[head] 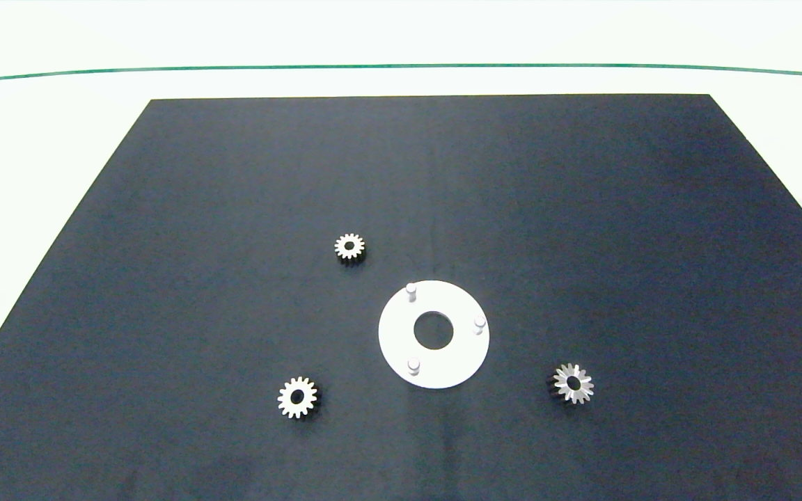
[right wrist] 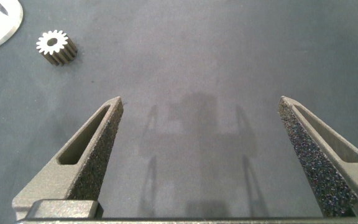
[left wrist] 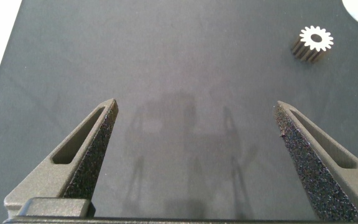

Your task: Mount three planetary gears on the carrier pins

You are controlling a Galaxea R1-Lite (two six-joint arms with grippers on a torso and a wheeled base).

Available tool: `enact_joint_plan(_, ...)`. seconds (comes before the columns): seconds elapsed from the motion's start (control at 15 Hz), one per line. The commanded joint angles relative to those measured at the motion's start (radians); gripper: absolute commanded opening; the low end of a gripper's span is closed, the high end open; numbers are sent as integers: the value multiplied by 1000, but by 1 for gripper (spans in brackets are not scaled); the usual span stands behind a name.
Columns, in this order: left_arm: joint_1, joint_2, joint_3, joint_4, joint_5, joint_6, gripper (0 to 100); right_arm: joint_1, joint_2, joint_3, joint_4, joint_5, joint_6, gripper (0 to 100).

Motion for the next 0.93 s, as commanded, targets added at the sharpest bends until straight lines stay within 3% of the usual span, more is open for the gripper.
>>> enact_joint_plan(0.07, 0, 1, 0, 1, 0, 0, 100, 0, -1, 0, 0, 1, 0, 100)
enact_joint_plan(0.4, -2, 1, 0, -1, -2, 5, 100, 0, -1, 0, 0, 1, 1, 100)
enact_joint_plan(0.67, -3, 4, -4, 4, -5, 14, 100, 2, 2, -3, 8, 6, -23, 100)
enact_joint_plan(0.73, -2, 27, -11, 4, -6, 72, 100, -1, 6, -6, 14, 3, -57, 100)
enact_joint_plan(0.8, 2, 41, -18, 5, -3, 103, 100, -3, 13, -8, 14, 4, -72, 100)
enact_joint_plan(0.87, 0, 116, -80, 50, -2, 170, 100, -1, 72, -14, 12, 16, -114, 100)
enact_joint_plan(0.93, 2, 191, -155, 96, -3, 170, 100, 5, 121, -52, 14, 24, -137, 100)
